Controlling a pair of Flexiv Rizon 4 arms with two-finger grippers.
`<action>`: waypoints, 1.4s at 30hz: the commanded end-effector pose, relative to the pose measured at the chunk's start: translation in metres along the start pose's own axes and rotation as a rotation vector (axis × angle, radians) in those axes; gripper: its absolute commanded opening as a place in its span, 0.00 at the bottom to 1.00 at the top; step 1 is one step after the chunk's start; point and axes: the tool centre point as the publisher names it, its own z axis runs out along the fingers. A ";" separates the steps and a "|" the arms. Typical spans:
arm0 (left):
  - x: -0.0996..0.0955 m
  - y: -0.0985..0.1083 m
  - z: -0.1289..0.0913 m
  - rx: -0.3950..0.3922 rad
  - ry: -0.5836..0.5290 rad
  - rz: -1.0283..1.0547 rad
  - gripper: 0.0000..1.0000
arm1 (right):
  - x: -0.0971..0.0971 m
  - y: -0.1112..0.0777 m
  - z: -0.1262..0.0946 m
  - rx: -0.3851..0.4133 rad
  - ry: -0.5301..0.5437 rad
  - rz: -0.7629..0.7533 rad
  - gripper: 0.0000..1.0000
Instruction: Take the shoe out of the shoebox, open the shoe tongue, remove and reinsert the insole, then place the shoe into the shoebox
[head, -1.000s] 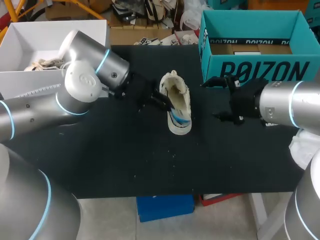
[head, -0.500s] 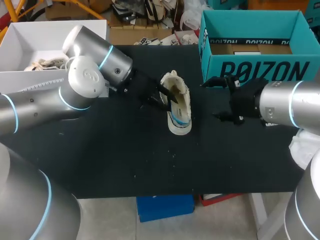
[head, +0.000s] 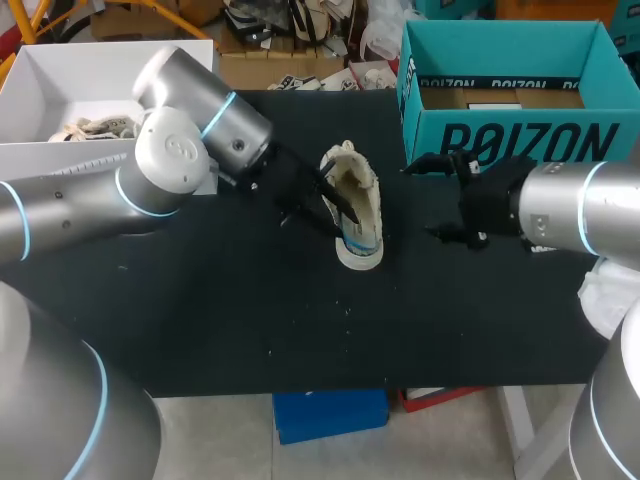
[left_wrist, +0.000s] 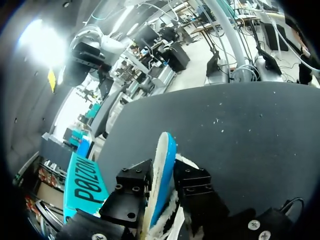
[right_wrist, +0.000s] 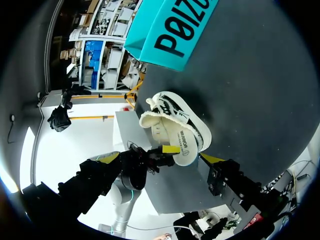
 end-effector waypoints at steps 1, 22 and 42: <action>0.001 0.001 -0.001 0.005 0.016 0.000 0.02 | -0.006 -0.006 -0.003 -0.332 0.010 0.119 1.00; -0.009 0.026 0.002 -0.119 -0.020 -0.046 0.00 | -0.006 -0.006 -0.003 -0.332 0.010 0.119 1.00; -0.012 0.042 0.005 -0.245 0.013 -0.125 0.38 | -0.006 -0.006 -0.003 -0.332 0.010 0.119 1.00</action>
